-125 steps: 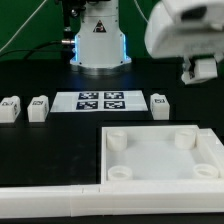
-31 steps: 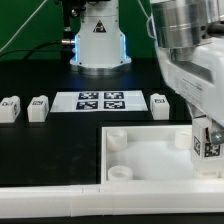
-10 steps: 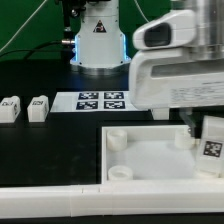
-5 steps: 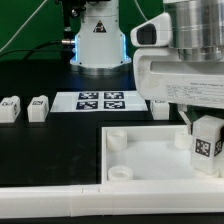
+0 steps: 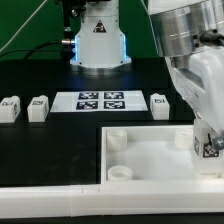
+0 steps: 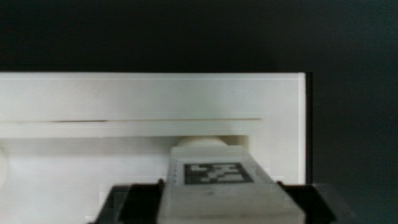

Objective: Assemble one leg

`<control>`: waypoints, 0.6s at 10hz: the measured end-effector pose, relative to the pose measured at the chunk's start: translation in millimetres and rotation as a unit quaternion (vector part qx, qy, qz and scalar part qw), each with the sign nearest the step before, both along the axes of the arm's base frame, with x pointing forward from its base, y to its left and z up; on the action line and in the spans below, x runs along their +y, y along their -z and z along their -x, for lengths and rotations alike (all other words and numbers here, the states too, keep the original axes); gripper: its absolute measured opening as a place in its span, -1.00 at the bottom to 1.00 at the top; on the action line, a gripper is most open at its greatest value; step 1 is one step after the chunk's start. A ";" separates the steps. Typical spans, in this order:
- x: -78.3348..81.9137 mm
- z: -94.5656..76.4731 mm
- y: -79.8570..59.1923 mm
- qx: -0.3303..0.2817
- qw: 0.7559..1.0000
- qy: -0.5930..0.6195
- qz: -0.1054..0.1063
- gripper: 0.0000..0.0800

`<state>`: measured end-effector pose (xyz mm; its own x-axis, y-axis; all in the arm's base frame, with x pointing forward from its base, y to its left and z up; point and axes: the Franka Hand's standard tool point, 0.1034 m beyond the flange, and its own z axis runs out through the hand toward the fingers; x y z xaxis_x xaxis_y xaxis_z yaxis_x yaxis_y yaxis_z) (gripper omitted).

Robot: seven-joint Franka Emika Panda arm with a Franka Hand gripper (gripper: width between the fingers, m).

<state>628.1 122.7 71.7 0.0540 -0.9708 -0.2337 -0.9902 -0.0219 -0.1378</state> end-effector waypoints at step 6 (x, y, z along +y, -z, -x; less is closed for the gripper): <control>-0.4 0.3 0.3 -0.064 0.938 -0.336 0.049 0.61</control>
Offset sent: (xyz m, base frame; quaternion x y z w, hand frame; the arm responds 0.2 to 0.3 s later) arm 0.0019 0.0082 0.0009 -0.0379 -0.0080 -0.4442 0.8951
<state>627.7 122.3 71.4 0.6832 -0.7240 -0.0953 -0.7238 -0.6539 -0.2203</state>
